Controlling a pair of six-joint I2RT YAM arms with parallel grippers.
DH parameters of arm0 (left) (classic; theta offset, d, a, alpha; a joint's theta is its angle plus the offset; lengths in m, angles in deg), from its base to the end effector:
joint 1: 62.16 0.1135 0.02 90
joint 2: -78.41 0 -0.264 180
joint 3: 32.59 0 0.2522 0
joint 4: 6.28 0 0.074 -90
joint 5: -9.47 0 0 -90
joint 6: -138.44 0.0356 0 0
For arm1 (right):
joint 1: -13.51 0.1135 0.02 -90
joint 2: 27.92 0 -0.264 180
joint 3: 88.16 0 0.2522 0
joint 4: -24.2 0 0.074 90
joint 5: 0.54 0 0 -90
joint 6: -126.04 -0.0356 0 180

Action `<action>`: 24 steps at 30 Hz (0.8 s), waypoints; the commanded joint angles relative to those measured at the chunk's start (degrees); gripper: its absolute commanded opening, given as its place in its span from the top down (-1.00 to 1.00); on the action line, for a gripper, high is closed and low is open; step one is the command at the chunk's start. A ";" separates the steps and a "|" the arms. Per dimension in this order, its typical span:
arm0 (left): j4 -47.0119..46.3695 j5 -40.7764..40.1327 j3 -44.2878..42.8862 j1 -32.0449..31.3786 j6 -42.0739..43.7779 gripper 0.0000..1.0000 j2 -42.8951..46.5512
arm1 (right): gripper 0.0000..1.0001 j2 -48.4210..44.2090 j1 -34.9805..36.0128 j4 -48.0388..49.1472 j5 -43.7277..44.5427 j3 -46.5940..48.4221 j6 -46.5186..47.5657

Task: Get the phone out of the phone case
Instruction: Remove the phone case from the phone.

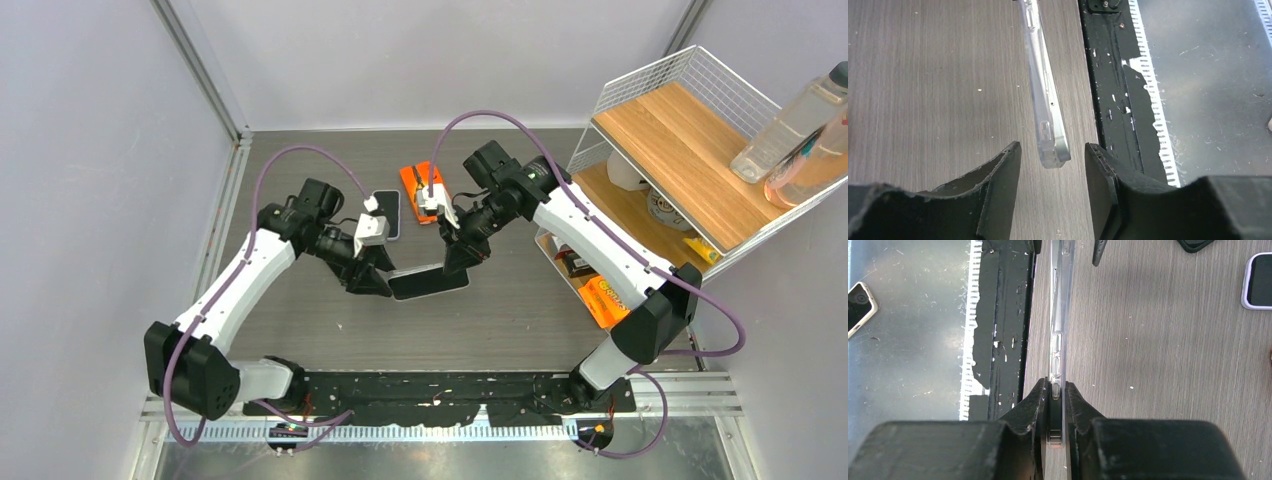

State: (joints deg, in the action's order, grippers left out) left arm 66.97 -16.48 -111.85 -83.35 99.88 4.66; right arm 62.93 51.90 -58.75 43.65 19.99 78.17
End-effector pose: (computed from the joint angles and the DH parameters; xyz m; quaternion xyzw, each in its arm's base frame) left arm 0.2039 -0.1134 0.3083 0.5751 0.6097 -0.4596 0.2938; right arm 0.2236 0.2097 0.3624 -0.6446 0.6341 0.3739 0.2066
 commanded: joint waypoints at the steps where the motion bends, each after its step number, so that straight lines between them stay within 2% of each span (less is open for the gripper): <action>1: 1.92 1.42 -1.58 -1.27 3.27 0.00 -0.51 | 0.90 -2.96 0.10 1.34 -3.78 2.19 0.32; 3: 3.85 1.29 -2.60 -1.31 4.75 0.10 -1.35 | 0.90 -3.08 0.15 1.35 -3.77 1.94 0.32; 9: 10.11 -0.50 -5.35 -1.48 11.25 0.19 -3.87 | 0.90 -3.35 0.24 1.56 -3.60 1.12 0.32; 14: 14.30 -1.50 -7.88 -1.87 15.15 0.33 -6.46 | 0.90 -3.08 0.72 1.60 -3.38 0.99 0.39; 24: 18.73 -4.13 -12.67 -3.68 21.03 0.82 -9.69 | 0.89 -3.13 2.00 1.81 -2.65 -0.31 0.54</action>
State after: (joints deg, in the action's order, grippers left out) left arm 83.73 -20.50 -121.12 -86.04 115.25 -4.63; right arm 62.71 52.60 -58.53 44.46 19.64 78.26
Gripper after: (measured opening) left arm 0.209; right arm 0.181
